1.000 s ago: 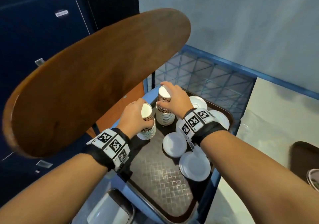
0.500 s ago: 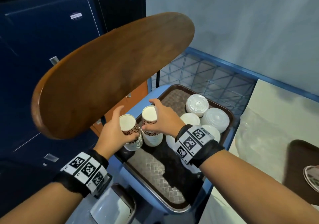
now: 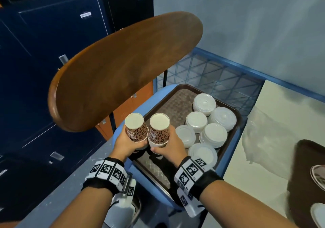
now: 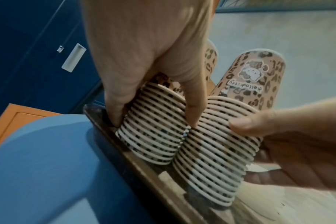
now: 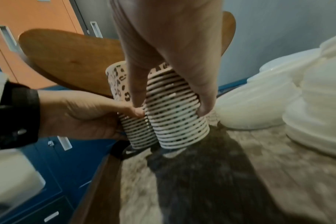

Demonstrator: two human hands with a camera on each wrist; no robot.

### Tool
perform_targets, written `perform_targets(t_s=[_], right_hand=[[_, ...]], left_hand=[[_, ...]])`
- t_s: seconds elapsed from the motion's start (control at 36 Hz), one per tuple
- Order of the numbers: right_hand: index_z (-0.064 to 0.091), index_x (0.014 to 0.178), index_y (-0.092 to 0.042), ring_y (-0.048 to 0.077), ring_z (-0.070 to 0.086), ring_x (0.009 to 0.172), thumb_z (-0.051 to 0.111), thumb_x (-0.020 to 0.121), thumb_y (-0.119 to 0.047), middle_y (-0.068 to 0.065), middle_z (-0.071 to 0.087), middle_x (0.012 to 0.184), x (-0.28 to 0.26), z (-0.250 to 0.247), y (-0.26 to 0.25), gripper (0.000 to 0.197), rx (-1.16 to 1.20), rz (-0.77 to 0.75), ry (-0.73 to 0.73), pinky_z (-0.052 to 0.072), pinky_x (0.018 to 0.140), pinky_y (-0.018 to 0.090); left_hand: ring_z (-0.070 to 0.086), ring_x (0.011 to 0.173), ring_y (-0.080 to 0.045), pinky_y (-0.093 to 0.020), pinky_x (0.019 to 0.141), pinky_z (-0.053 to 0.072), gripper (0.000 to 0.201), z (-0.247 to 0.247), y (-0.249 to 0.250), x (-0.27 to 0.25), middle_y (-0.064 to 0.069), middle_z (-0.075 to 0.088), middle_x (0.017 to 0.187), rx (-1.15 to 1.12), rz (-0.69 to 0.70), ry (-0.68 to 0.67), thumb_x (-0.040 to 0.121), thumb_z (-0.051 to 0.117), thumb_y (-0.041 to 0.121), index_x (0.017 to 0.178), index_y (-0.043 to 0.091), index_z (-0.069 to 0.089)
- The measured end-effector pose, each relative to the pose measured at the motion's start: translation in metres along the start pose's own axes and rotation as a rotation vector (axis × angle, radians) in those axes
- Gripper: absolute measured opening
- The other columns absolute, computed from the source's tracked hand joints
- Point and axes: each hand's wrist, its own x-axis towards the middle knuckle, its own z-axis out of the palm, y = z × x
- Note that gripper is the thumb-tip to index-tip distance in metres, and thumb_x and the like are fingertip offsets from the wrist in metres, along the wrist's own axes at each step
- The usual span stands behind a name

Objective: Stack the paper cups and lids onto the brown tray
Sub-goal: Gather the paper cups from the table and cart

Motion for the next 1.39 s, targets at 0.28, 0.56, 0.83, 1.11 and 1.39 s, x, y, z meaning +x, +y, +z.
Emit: perform_targets(t_s=[0.28,0.56,0.83,1.11,1.39], right_hand=[[0.041,0.097,-0.029,0.009,0.057,0.096,0.084,0.061,-0.011,-0.005,0.059,0.103,-0.018,-0.002,0.000,0.059,0.084,-0.090,0.048,0.038,0.069,0.004],[0.038,0.115,-0.040,-0.005,0.054,0.109,0.085,0.061,-0.010,-0.013,0.057,0.118,-0.066,-0.067,0.013,0.078,0.282,-0.177,0.085,0.043,0.092,0.012],[0.041,0.117,-0.046,-0.013,0.053,0.112,0.083,0.065,-0.006,-0.026,0.055,0.120,-0.184,-0.198,0.062,0.078,0.342,-0.195,0.306,0.044,0.088,0.006],[0.044,0.115,-0.033,-0.012,0.059,0.103,0.078,0.063,0.012,-0.014,0.060,0.115,-0.335,-0.307,0.155,0.077,0.462,-0.061,0.640,0.046,0.083,0.006],[0.043,0.129,-0.030,-0.010,0.058,0.105,0.084,0.059,-0.001,-0.011,0.061,0.120,-0.476,-0.369,0.254,0.086,0.452,0.188,0.977,0.048,0.088,0.008]], left_hand=[[0.059,0.112,-0.021,-0.046,0.102,0.044,0.109,0.001,0.007,-0.022,0.000,0.062,0.114,0.035,0.015,-0.032,0.028,0.080,0.043,0.128,0.020,0.044],[0.060,0.113,-0.011,-0.044,0.100,0.048,0.098,0.031,0.053,-0.070,0.007,0.064,0.121,0.023,0.197,-0.191,0.040,0.084,0.038,0.129,0.026,0.046],[0.061,0.098,0.011,-0.008,0.081,0.048,0.087,0.157,0.118,-0.139,0.016,0.066,0.106,0.256,0.433,-0.453,0.035,0.075,0.048,0.116,0.026,0.052],[0.063,0.108,-0.008,-0.041,0.094,0.052,0.090,0.324,0.139,-0.245,0.011,0.068,0.114,0.280,0.517,-0.820,0.044,0.086,0.039,0.126,0.029,0.051],[0.051,0.095,0.029,0.004,0.075,0.040,0.081,0.468,0.128,-0.364,0.031,0.056,0.109,0.250,0.561,-1.146,0.054,0.084,0.026,0.124,0.030,0.042]])
